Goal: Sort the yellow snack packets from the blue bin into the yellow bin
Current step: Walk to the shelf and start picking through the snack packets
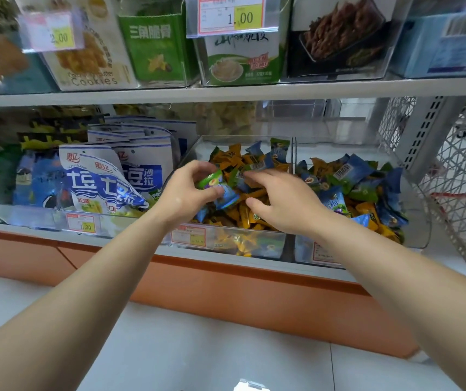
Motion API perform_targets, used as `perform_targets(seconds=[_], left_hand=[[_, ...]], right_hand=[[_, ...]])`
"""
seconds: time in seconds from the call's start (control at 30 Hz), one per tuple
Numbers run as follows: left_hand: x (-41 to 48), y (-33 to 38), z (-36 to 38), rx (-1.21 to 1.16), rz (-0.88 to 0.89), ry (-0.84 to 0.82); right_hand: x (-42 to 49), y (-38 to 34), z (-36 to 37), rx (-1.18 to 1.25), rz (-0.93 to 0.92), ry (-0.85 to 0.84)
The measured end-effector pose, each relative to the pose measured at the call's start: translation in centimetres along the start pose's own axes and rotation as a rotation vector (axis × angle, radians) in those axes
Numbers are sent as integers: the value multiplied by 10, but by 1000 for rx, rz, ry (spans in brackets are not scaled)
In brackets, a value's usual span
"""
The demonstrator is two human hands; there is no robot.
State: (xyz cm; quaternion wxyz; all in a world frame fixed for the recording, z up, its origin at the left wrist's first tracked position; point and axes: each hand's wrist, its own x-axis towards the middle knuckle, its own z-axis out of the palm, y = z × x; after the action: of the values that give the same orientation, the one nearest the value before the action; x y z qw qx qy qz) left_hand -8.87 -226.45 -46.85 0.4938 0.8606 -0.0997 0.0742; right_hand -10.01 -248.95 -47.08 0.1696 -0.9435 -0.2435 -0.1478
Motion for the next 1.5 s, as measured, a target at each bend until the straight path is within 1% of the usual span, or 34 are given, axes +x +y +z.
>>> perform_targets(seconds=[0.07,0.13,0.2,0.27,0.3,0.33,0.4,0.43,0.47,0.53,0.57,0.6,0.67,0.77,0.8,0.87,0.93,1.0,1.1,1.27,1.33,1.4,1.47,1.5], left_hand=[[-3,9,2,-300,-50,-4],[-6,19,10,-532,-82,-20],[-10,29,20,-674,-91,-53],[-11,35,27,-735,-88,-86],[-12,37,30,-698,-75,-92],[-13,39,33,-604,-46,-79],[-14,39,42,-318,64,-7],[-16,37,47,-196,117,-6],[-18,35,53,-112,141,-68],[-24,30,65,34,129,-310],[-25,27,70,154,132,-407],[-25,25,73,295,156,-465],[-22,23,76,544,222,-531],[-16,26,82,766,239,-617],[-15,27,86,830,247,-625],[-16,28,93,935,289,-580],[-17,27,95,973,300,-568],[-17,25,93,951,292,-605],[-17,25,89,827,297,-551],[-20,28,63,389,141,-469],[-22,29,53,281,104,-369],[-23,34,48,199,72,-226],[-24,44,45,-8,-7,-104],[-25,51,44,-125,-52,-57]], right_hand=[[2,-5,-2,134,21,-29],[3,-9,-7,300,15,-20],[2,-10,-13,477,25,9],[0,-6,-22,680,86,-10],[-2,-2,-27,783,119,-43],[-5,4,-32,833,138,-66],[-11,18,-40,756,178,-34],[-14,26,-42,688,216,11],[-17,33,-44,616,259,68],[-25,45,-46,472,284,179],[-29,48,-47,418,275,208],[-32,51,-48,383,266,216],[-38,55,-49,345,258,204],[-45,55,-48,319,262,199],[-46,55,-48,320,261,205],[-48,55,-47,328,268,222],[-49,55,-47,342,285,236],[-51,56,-48,367,309,237],[-53,57,-48,399,321,247],[-54,56,-50,420,363,307],[-55,53,-51,476,392,305],[-54,48,-50,566,413,305],[-53,41,-50,635,455,315],[-52,36,-49,722,479,317]])
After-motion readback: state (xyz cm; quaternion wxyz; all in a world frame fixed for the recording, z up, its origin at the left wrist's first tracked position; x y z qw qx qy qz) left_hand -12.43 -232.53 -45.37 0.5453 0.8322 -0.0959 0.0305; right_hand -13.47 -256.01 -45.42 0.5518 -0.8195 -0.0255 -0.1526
